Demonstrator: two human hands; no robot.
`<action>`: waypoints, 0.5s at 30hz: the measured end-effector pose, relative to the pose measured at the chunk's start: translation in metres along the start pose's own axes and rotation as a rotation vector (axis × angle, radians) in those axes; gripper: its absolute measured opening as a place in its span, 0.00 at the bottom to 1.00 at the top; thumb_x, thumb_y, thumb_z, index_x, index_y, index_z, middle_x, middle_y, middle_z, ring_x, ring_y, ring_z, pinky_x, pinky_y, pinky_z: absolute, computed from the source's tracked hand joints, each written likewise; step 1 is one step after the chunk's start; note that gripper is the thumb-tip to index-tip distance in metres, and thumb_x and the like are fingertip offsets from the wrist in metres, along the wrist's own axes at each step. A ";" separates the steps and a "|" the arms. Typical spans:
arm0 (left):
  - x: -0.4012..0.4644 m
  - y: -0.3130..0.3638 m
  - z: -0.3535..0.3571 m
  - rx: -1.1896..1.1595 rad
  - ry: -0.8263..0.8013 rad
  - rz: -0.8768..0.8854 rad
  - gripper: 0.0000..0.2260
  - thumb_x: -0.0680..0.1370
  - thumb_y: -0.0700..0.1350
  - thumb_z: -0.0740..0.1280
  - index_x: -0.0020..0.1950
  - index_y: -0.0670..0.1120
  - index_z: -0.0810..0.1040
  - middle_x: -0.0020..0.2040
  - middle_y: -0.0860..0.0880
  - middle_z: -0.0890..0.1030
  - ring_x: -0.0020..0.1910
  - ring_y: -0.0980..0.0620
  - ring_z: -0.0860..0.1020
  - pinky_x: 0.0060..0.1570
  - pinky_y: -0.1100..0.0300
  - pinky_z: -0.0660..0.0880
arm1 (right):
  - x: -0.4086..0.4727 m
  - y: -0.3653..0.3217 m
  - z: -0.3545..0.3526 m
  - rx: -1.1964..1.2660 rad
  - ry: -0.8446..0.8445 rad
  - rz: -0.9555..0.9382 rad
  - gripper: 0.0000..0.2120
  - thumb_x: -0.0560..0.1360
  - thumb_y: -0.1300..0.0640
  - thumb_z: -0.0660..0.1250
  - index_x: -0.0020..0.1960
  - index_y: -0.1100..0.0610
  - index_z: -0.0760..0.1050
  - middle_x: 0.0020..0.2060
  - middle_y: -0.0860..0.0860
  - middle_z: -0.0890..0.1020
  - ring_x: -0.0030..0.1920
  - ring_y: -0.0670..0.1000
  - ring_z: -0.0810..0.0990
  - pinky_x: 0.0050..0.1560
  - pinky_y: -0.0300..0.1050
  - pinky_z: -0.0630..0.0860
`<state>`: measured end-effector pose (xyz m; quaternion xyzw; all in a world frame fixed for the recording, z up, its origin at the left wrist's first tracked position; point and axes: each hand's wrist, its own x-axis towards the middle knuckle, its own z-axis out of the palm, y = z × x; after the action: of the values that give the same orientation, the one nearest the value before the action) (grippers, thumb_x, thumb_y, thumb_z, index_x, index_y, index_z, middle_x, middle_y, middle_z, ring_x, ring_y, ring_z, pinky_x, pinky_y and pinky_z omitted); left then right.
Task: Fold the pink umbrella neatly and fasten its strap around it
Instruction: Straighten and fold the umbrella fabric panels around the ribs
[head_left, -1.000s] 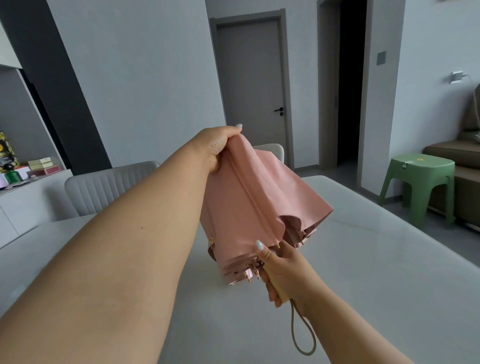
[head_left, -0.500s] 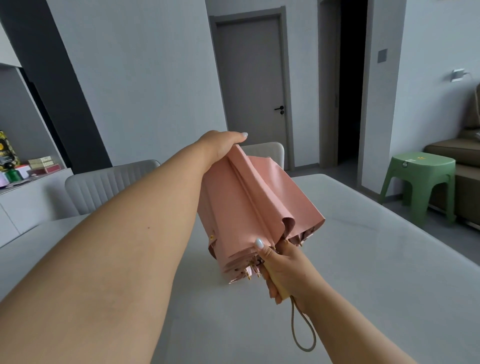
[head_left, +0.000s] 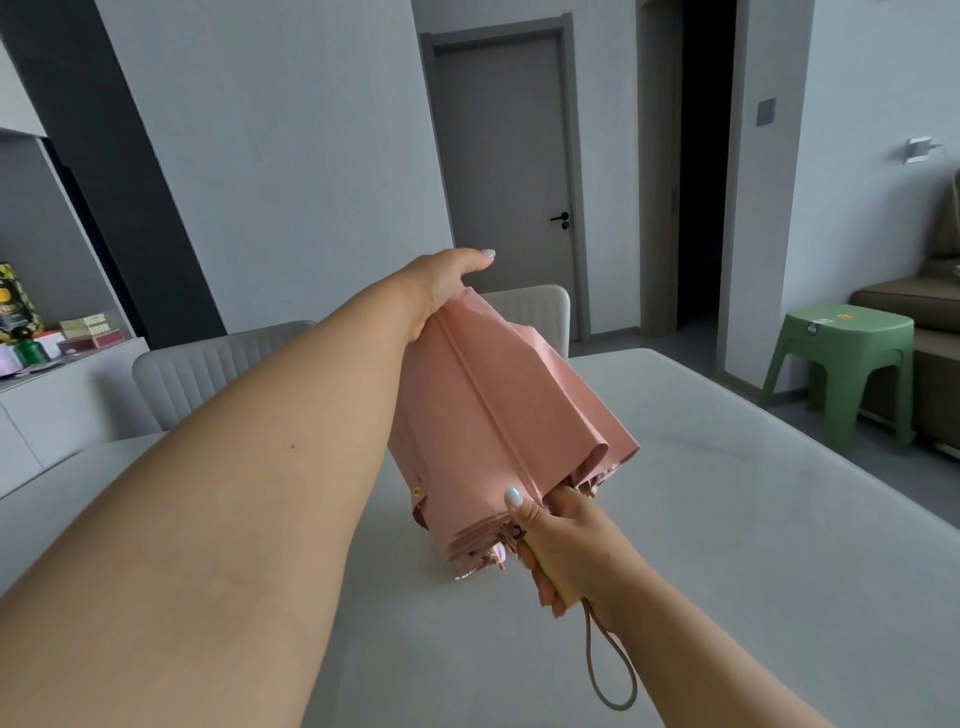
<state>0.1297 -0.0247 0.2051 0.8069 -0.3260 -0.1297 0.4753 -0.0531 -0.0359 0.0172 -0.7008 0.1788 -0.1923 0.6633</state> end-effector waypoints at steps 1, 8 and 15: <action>0.000 -0.001 -0.001 0.071 0.042 -0.003 0.23 0.76 0.61 0.66 0.63 0.46 0.75 0.55 0.48 0.77 0.53 0.47 0.76 0.58 0.52 0.71 | 0.000 0.000 0.000 0.000 0.001 -0.002 0.20 0.75 0.40 0.65 0.45 0.58 0.70 0.28 0.53 0.75 0.20 0.51 0.72 0.22 0.42 0.73; -0.004 -0.001 -0.002 0.078 0.060 -0.056 0.03 0.74 0.42 0.68 0.42 0.44 0.76 0.43 0.47 0.75 0.39 0.50 0.74 0.41 0.59 0.70 | 0.001 0.003 0.001 -0.009 -0.022 -0.014 0.19 0.75 0.40 0.66 0.47 0.57 0.72 0.27 0.53 0.75 0.20 0.52 0.72 0.22 0.42 0.73; 0.003 -0.009 0.002 -0.125 0.090 -0.016 0.07 0.74 0.46 0.70 0.39 0.48 0.75 0.40 0.50 0.75 0.36 0.54 0.71 0.37 0.62 0.68 | 0.002 0.002 -0.003 0.025 -0.028 -0.024 0.24 0.69 0.37 0.66 0.43 0.58 0.70 0.27 0.52 0.75 0.21 0.52 0.72 0.21 0.41 0.73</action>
<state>0.1343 -0.0247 0.1967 0.7831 -0.2891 -0.1170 0.5380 -0.0529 -0.0398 0.0158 -0.6971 0.1584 -0.1927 0.6722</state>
